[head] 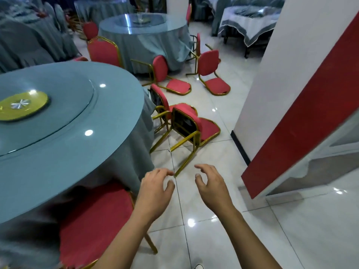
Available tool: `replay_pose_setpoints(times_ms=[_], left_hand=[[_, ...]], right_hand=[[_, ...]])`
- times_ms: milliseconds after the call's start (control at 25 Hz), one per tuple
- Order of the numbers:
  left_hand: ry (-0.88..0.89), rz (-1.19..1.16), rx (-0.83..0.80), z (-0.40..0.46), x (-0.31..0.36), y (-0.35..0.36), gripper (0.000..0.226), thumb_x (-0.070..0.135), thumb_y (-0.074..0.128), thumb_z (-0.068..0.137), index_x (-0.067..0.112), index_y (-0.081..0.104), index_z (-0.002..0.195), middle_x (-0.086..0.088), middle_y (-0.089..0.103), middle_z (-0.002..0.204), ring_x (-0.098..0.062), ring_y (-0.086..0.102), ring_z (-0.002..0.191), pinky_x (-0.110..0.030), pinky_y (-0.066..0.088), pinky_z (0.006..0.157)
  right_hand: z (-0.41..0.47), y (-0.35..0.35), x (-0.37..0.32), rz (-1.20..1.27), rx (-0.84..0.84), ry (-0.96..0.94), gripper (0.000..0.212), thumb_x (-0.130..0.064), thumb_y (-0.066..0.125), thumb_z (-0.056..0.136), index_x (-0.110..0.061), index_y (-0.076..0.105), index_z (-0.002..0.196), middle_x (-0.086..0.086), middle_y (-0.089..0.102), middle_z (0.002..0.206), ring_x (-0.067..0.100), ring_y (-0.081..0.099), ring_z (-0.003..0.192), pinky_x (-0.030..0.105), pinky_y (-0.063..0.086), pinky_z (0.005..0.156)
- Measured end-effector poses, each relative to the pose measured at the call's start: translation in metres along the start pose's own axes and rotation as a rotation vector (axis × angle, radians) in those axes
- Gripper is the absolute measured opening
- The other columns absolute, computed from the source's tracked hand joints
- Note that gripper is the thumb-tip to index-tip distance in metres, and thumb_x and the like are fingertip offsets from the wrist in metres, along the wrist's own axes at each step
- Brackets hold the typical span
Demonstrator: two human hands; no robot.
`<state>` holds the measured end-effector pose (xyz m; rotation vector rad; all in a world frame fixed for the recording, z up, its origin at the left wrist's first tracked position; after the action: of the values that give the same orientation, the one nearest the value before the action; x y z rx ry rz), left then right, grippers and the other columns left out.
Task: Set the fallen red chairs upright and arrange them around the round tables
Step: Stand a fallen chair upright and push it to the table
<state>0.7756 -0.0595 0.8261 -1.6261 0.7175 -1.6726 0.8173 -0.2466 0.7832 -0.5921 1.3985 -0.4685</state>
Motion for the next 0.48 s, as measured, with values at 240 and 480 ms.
replay_pose_setpoints(times_ms=[240,480], left_hand=[[0.019,-0.036,-0.023,0.105,0.058,0.035,0.025,0.030,0.055,0.099,0.032,0.059,0.123,0.014,0.056,0.126,-0.003,0.045,0.116,-0.026,0.039,0.102],[0.057,-0.065,-0.043,0.248,0.079,0.078,0.024,0.030,0.052,0.100,0.032,0.059,0.122,0.015,0.055,0.124,-0.006,0.043,0.119,-0.032,0.039,0.106]], right_hand=[[0.100,-0.057,0.045,0.014,0.058,0.023,0.030,-0.030,0.052,0.100,-0.037,0.056,0.129,-0.020,0.053,0.125,-0.004,0.050,0.113,0.006,0.035,0.086],[0.243,-0.086,0.085,0.006,0.093,0.043,0.031,-0.030,0.053,0.099,-0.043,0.054,0.127,-0.023,0.053,0.118,-0.005,0.052,0.111,0.003,0.034,0.081]])
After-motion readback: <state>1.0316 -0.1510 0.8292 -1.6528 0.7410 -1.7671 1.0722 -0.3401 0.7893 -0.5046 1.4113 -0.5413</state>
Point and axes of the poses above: each hand's wrist, its own z-axis towards the middle knuckle, its own y-axis out of the palm, x = y × z, the point moved 6 cm from there along z, towards the middle knuckle
